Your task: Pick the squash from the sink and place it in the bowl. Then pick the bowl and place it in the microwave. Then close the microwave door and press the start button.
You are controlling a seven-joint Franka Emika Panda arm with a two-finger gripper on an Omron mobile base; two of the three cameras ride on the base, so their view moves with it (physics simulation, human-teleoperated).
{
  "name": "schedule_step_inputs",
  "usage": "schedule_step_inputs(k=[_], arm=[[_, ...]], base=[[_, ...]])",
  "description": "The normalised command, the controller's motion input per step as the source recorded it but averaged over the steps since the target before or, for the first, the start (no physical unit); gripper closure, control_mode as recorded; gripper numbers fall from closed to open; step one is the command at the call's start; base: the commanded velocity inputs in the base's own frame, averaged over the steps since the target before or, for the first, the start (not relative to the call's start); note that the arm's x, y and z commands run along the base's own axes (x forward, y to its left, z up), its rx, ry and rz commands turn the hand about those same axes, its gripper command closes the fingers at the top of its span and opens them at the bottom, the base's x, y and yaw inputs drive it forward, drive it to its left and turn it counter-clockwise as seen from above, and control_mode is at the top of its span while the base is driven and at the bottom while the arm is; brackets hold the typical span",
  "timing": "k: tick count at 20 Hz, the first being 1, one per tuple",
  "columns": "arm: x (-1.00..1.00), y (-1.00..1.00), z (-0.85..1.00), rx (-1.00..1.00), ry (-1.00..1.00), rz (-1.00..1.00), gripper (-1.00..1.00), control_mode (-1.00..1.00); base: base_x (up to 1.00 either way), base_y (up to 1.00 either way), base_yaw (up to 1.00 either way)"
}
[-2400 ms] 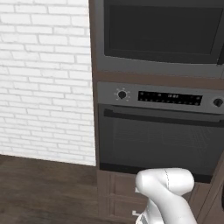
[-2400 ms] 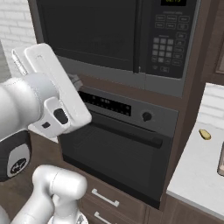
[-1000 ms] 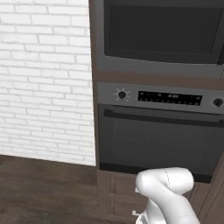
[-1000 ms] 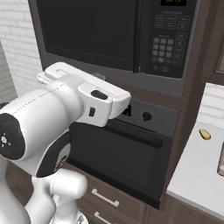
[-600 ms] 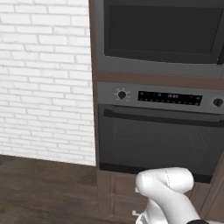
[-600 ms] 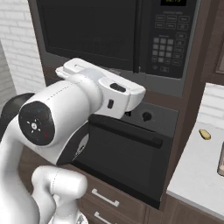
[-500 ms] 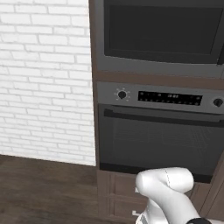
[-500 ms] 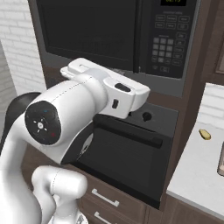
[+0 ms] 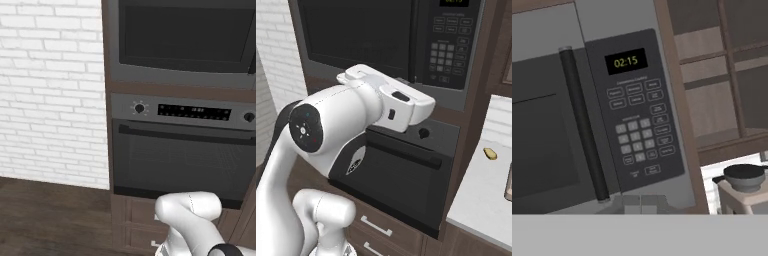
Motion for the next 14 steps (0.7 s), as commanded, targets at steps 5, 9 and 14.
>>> schedule_step_inputs(k=[5, 9, 14], arm=[[0.19, 0.00, -0.20, -0.03, 0.00, -0.02, 1.00, -1.00], [0.06, 0.00, -0.24, 0.00, 0.00, 0.00, 1.00, -1.00], [0.09, -0.15, -0.11, 0.00, 0.01, 0.00, 1.00, -1.00]], base=[[0.00, 0.00, 0.00], [0.00, 0.00, 0.00], [0.00, 0.00, 0.00]])
